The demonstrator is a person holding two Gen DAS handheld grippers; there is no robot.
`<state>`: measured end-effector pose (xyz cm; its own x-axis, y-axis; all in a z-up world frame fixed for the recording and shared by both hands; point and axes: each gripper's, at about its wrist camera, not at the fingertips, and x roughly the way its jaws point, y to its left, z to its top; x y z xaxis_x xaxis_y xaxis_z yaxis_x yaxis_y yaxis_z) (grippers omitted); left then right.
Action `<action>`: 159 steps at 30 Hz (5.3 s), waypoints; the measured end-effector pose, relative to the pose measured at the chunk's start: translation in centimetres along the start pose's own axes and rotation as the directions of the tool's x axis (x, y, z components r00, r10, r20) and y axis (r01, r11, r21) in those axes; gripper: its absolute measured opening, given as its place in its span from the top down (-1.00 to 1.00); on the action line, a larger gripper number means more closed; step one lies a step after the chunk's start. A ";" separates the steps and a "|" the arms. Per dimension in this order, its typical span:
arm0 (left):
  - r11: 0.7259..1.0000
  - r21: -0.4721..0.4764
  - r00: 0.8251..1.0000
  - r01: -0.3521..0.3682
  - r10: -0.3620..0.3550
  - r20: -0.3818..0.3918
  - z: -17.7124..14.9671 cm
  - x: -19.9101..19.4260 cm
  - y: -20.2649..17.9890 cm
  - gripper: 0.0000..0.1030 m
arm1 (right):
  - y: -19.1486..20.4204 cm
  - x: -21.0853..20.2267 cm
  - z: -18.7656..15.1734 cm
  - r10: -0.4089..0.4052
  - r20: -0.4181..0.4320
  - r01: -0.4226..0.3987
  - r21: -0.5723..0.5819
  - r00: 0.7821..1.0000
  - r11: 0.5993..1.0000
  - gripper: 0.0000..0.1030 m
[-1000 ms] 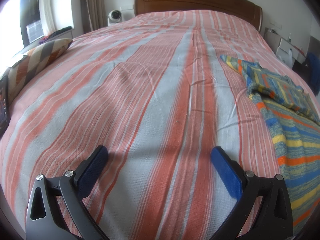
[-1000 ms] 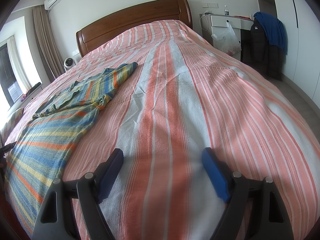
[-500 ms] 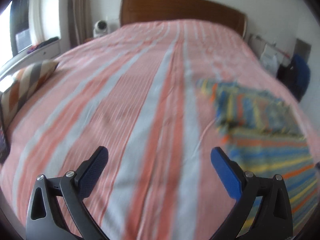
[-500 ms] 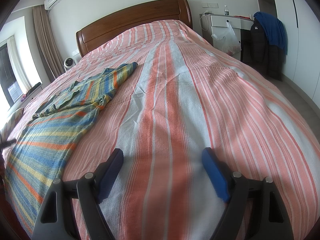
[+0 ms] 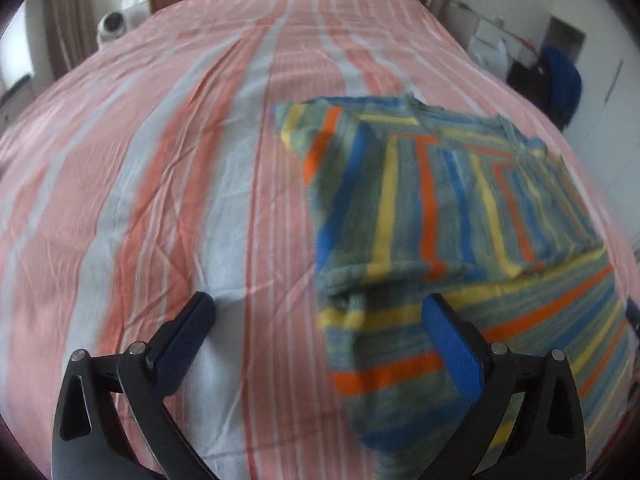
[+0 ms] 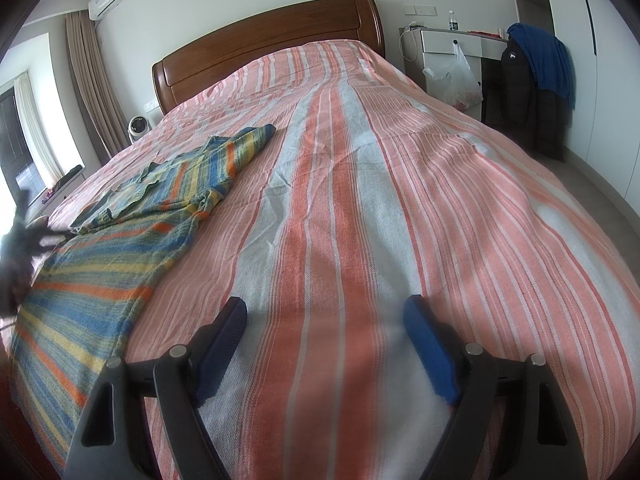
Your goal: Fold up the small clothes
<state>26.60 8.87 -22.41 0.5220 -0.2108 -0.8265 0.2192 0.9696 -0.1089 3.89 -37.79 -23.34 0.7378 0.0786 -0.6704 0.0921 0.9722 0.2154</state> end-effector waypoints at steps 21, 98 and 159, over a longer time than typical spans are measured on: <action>0.989 -0.132 0.985 0.072 -0.049 0.164 1.7 -9.1 3.9 -0.97 | 0.2 0.1 0.1 -0.004 0.000 0.004 -0.004 1.000 1.000 -0.56; 0.992 -0.049 0.991 -0.112 0.115 0.074 -5.9 -14.5 -1.7 -0.83 | 9.5 2.5 7.6 0.216 -0.348 -0.279 -0.141 0.912 0.950 0.05; 0.971 0.058 0.972 -0.232 0.229 0.056 -11.1 -13.0 -10.1 -0.87 | 7.0 -3.7 0.3 0.175 -0.097 -0.176 -0.001 0.980 0.984 -0.22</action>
<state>8.46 3.18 -16.64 0.6039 0.0097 -0.7970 0.1400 0.9831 0.1180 1.97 -31.34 -19.10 0.6745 0.2689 -0.6876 -0.0398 0.9432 0.3298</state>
